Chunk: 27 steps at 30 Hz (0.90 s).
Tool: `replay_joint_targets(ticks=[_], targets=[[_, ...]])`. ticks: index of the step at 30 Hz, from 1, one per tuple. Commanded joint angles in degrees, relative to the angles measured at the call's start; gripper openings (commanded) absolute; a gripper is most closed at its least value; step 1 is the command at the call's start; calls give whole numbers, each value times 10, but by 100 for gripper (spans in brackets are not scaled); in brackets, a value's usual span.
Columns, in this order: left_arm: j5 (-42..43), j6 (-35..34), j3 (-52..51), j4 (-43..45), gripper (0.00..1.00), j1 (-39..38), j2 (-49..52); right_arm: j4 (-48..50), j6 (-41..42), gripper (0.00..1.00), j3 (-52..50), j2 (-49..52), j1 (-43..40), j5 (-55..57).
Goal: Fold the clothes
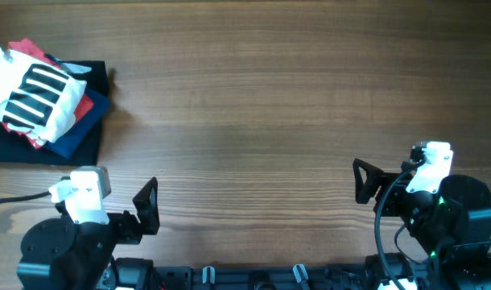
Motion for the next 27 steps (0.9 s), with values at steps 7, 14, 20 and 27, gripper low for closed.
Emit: replay_joint_targets(ticks=[7,14,20,27], targets=[[-7,-3,-5,-50,100,-2,-3,-12,-12,100,-6,-11,-2,14],[-7,-3,-5,-50,100,-2,-3,146,-167,100,-90,-92,-2,-26],[-7,-3,-5,-50,100,-2,-3,346,-165,100,-284,-257,-2,-45],[-7,-3,-5,-50,100,-2,-3,634,-166,100,-475,-312,-2,-42]])
